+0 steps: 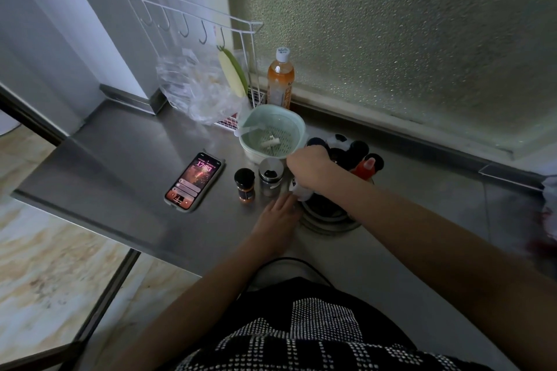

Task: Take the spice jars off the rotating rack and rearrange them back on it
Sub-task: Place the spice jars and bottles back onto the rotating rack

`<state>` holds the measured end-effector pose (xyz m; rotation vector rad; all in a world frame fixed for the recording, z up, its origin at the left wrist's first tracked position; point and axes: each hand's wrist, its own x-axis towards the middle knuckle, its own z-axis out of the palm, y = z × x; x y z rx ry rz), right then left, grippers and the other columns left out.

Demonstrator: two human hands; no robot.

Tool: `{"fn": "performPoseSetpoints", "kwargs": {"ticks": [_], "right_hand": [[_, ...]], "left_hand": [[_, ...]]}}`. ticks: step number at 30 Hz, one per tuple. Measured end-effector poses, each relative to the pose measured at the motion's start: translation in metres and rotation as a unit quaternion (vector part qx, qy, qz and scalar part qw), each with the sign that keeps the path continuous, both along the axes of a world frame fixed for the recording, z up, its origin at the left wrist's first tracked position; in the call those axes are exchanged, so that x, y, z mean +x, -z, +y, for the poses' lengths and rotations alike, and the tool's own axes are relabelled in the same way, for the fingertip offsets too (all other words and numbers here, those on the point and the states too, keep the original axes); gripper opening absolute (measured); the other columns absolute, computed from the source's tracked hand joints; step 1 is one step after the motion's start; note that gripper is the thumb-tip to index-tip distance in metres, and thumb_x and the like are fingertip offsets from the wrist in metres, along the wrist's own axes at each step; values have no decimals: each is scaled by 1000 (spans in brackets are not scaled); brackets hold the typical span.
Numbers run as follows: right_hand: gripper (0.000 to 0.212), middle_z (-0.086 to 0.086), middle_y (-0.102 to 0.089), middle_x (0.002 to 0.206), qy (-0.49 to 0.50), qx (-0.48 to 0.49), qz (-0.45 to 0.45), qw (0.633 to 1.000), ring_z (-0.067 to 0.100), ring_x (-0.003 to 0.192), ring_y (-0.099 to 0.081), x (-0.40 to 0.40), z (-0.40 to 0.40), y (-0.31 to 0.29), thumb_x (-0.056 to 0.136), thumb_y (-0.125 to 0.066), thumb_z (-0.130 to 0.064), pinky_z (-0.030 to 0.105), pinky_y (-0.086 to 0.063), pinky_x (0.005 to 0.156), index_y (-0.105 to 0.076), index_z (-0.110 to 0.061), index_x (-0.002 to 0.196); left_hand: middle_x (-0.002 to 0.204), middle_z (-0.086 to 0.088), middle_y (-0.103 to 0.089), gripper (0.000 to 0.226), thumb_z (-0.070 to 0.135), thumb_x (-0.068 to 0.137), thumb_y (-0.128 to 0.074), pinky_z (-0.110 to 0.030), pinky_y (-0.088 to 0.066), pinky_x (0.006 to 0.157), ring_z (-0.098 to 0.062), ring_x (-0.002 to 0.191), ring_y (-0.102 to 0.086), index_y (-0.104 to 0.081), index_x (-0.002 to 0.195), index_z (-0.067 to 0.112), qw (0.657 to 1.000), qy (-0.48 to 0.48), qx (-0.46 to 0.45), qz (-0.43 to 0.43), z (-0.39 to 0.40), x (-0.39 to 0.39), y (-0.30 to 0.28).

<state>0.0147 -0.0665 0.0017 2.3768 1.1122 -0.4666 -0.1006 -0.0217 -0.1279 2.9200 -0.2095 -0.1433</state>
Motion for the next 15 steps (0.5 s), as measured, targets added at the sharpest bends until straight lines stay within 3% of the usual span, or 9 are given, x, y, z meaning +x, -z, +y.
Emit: {"fn": "performPoseSetpoints", "kwargs": {"ticks": [3, 5, 11, 15], "right_hand": [[19, 12, -64, 112, -9, 10, 0, 1000, 31, 103, -61, 2, -4, 5, 87, -56, -10, 37, -54, 82, -61, -6, 104], [24, 15, -60, 117, -1, 32, 4, 999, 33, 108, -56, 3, -8, 8, 85, -60, -12, 37, -48, 79, -59, -6, 108], [36, 18, -57, 119, 39, 98, 31, 994, 34, 108, -54, 11, -22, 3, 89, -51, -10, 38, -38, 69, -43, -11, 124], [69, 9, -51, 133, 17, 173, 56, 983, 31, 118, -49, 12, -11, -7, 79, -71, -29, 41, -47, 81, -34, -26, 138]], "left_hand": [[148, -22, -30, 57, 16, 81, -52, -43, -32, 111, -34, 139, -27, -37, 136, 5, 999, -1, -31, 32, 0, -1, -5], [150, -22, -25, 61, 15, 83, -48, -41, -24, 114, -33, 141, -24, -31, 139, 4, 998, -1, -33, 44, -1, 0, -11], [154, -15, -22, 62, 19, 86, -45, -41, -14, 117, -26, 144, -14, -24, 142, 5, 997, 7, -6, 73, -2, 2, -11], [154, -13, -23, 63, 17, 83, -47, -40, -13, 117, -25, 144, -14, -27, 142, 8, 997, 19, -14, 76, -2, 1, -7]]}}
